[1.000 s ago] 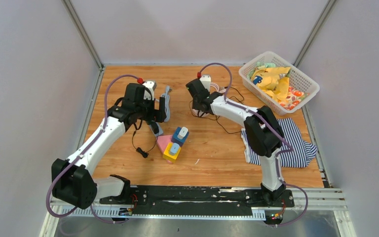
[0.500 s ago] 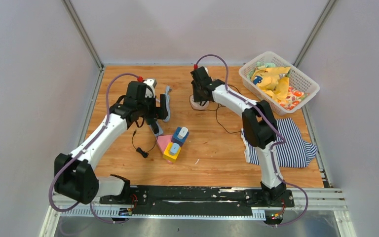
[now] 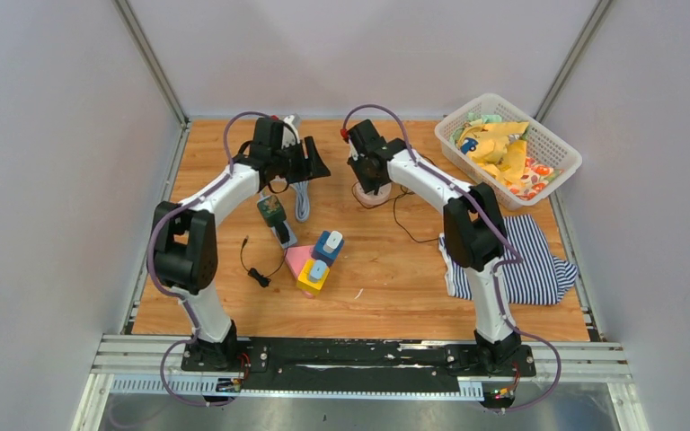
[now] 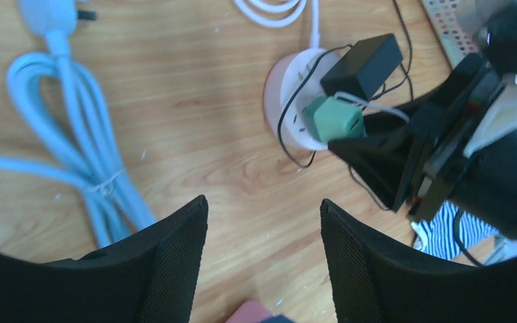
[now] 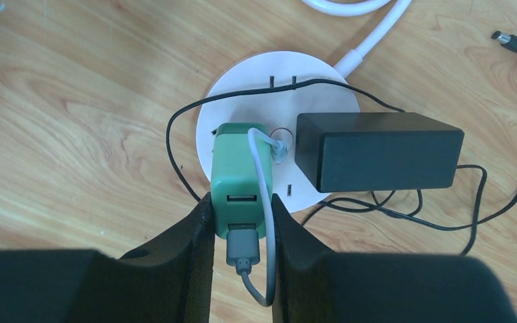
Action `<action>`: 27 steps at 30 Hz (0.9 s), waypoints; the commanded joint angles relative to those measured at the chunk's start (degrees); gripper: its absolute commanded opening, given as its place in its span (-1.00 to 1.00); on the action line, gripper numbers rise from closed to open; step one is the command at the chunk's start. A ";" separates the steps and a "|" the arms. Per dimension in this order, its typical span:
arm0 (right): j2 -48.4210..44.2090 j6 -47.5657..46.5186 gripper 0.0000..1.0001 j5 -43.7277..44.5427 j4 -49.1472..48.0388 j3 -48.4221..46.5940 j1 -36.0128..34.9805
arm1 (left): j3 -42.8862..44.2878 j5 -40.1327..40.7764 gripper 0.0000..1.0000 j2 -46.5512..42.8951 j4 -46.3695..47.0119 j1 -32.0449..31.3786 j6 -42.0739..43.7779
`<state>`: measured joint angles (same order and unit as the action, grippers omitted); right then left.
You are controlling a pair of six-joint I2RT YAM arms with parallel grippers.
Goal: Insert the plug
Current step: Insert the plug into the socket.
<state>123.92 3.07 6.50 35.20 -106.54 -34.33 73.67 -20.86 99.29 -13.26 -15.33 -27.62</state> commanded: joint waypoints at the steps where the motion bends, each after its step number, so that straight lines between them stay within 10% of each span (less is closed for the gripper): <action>1: 1.94 -6.01 -1.00 -2.98 15.42 2.24 0.72 | 3.24 -6.26 0.26 4.77 5.79 -0.53 -3.55; 27: -10.88 -18.27 -1.00 -11.33 24.74 2.45 0.67 | 1.34 -8.63 0.07 9.00 8.13 -4.35 -2.77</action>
<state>112.07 -9.87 -1.96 55.24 -101.86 -34.33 76.88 -28.16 110.34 -5.23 -19.49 -31.46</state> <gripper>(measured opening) 0.298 0.538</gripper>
